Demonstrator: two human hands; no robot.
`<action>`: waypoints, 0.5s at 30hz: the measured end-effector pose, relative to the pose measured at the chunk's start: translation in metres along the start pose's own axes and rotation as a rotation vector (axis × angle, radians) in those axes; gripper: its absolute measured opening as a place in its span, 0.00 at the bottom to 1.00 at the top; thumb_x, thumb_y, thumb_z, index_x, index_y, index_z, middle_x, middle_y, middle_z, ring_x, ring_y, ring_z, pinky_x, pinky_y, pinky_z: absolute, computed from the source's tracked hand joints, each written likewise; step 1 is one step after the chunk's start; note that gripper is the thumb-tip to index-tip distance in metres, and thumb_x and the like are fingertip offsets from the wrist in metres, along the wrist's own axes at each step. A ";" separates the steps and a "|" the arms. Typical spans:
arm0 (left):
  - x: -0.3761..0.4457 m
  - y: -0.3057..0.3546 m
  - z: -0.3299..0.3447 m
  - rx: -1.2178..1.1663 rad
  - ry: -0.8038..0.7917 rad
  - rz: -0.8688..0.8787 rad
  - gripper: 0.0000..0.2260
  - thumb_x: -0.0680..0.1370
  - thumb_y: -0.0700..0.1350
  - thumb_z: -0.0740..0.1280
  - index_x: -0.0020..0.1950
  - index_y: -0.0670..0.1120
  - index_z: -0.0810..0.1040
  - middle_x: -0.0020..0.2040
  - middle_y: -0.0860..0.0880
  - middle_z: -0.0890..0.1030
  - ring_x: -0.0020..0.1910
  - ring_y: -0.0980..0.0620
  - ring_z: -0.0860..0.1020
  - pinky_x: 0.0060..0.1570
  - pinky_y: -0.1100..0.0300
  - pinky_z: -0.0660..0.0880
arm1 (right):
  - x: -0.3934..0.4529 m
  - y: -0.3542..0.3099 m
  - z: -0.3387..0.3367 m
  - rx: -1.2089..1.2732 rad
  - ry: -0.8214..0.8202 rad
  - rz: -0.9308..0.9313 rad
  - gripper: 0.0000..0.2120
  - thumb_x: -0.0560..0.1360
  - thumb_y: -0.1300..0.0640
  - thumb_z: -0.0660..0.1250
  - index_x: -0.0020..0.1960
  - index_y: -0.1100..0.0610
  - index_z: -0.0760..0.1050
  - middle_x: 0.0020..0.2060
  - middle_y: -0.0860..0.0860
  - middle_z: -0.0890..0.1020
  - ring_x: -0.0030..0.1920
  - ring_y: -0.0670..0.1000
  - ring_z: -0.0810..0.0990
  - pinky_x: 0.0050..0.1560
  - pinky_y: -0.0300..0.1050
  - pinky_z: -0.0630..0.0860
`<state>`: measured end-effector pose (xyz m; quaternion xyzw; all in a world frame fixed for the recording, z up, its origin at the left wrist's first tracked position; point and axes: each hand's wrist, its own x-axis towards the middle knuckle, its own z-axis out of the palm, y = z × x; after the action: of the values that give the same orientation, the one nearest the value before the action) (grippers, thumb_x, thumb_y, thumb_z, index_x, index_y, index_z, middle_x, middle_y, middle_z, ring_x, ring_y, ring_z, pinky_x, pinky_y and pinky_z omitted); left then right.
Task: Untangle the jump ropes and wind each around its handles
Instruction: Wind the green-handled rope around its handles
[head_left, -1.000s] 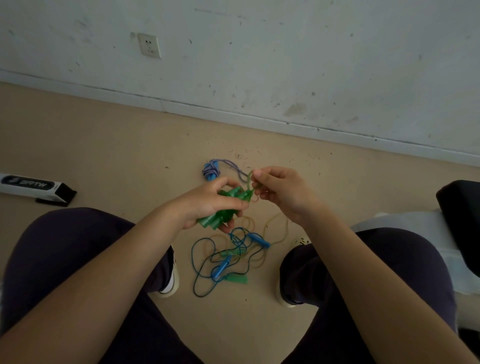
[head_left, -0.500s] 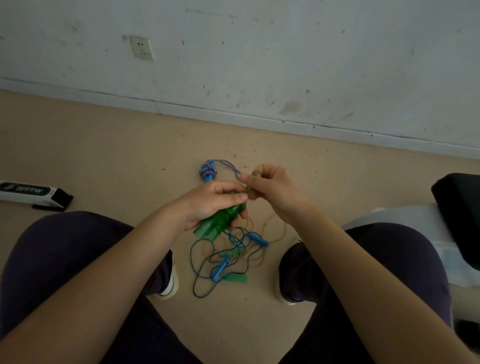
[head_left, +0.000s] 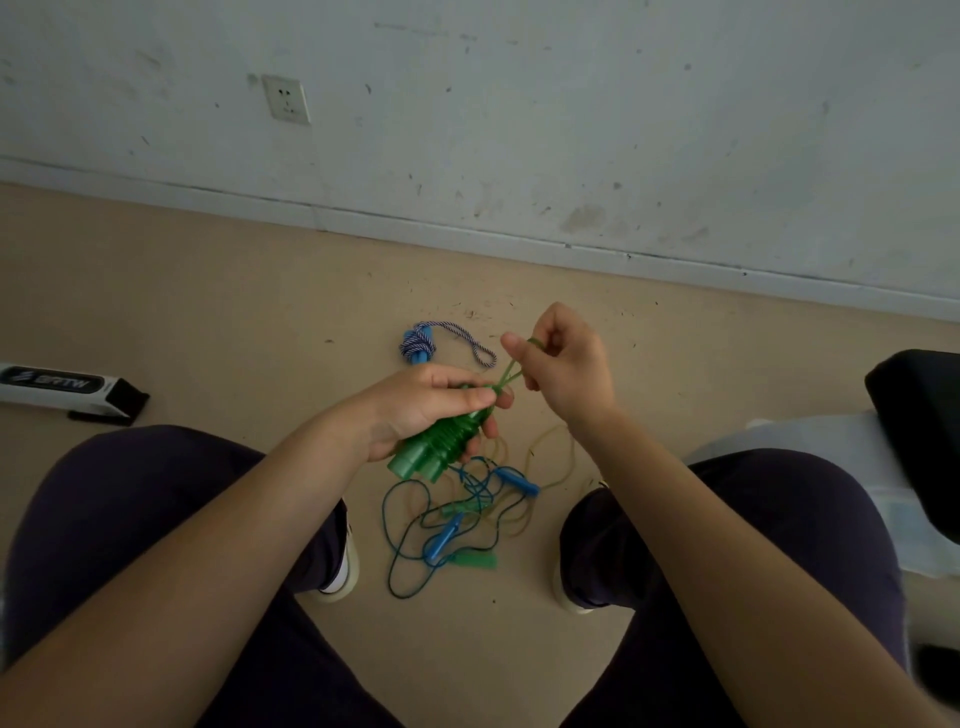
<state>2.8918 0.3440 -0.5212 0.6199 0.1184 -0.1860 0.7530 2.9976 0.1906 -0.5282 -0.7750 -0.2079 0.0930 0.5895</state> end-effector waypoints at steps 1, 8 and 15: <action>-0.001 0.000 0.000 0.007 -0.013 0.011 0.12 0.76 0.44 0.68 0.57 0.40 0.81 0.41 0.42 0.82 0.34 0.48 0.79 0.35 0.55 0.79 | 0.001 0.000 -0.001 0.037 0.010 0.011 0.15 0.74 0.58 0.73 0.39 0.60 0.67 0.28 0.59 0.73 0.25 0.50 0.71 0.28 0.43 0.70; 0.000 -0.001 -0.003 0.010 -0.002 0.051 0.09 0.79 0.39 0.66 0.57 0.39 0.80 0.44 0.42 0.82 0.35 0.49 0.80 0.36 0.56 0.79 | 0.005 0.002 -0.002 0.042 0.023 0.004 0.15 0.74 0.58 0.74 0.39 0.59 0.68 0.28 0.58 0.74 0.25 0.50 0.73 0.26 0.42 0.71; 0.004 0.004 -0.013 -0.045 0.023 0.103 0.15 0.76 0.39 0.69 0.62 0.41 0.79 0.49 0.44 0.84 0.42 0.46 0.82 0.44 0.51 0.80 | 0.022 -0.014 0.000 0.009 0.009 -0.008 0.15 0.73 0.56 0.74 0.39 0.59 0.68 0.29 0.59 0.74 0.25 0.49 0.73 0.28 0.42 0.72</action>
<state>2.8981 0.3569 -0.5217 0.6103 0.0993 -0.1371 0.7739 3.0142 0.2028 -0.5121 -0.7719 -0.2082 0.0881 0.5941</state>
